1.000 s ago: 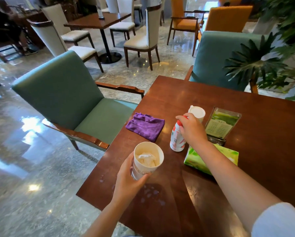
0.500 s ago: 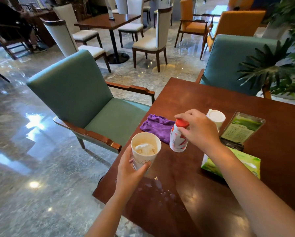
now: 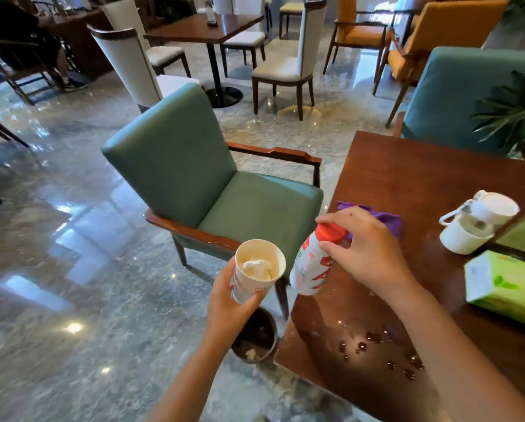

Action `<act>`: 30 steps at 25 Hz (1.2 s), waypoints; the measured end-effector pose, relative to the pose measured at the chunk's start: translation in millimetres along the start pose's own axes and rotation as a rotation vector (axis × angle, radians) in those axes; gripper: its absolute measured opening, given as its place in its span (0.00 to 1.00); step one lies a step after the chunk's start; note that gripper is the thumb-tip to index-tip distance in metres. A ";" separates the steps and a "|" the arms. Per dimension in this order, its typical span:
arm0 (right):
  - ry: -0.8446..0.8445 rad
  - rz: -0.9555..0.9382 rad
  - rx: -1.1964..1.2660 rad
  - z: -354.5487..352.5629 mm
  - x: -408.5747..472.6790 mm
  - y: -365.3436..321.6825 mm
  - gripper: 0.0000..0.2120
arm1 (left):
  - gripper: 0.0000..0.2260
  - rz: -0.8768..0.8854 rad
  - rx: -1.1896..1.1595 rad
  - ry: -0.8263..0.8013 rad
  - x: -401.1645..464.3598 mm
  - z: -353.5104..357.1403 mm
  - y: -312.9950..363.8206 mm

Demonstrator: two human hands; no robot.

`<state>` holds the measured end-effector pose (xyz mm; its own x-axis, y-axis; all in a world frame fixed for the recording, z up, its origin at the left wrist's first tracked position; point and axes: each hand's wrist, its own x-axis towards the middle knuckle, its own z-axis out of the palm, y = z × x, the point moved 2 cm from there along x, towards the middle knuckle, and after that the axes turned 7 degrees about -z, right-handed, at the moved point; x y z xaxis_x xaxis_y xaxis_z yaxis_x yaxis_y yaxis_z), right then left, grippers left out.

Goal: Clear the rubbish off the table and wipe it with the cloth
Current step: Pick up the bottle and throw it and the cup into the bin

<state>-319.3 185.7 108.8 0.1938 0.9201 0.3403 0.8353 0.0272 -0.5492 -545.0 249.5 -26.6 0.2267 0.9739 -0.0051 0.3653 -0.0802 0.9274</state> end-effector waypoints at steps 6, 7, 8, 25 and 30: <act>-0.105 0.062 0.110 102.4 30.0 -5.6 0.18 | 0.31 -0.130 0.050 0.036 32.2 -37.3 -70.1; -0.146 0.069 0.110 123.2 35.1 -0.7 0.18 | 0.30 -0.161 0.053 0.049 38.1 -39.5 -84.2; -0.188 0.081 0.099 144.6 38.2 4.8 0.19 | 0.30 -0.188 0.056 0.061 44.0 -41.7 -97.5; 0.057 0.966 -0.089 411.2 -36.5 45.6 0.15 | 0.28 -0.336 0.192 -0.436 136.4 -29.9 -283.4; 0.078 1.060 -0.110 506.0 -87.7 100.4 0.15 | 0.29 -0.331 0.241 -0.582 155.4 19.2 -389.9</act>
<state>-512.8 305.3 -362.4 0.8775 0.4258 -0.2208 0.2622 -0.8113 -0.5226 -634.8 428.1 -396.2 0.4903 0.6889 -0.5339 0.6729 0.0902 0.7342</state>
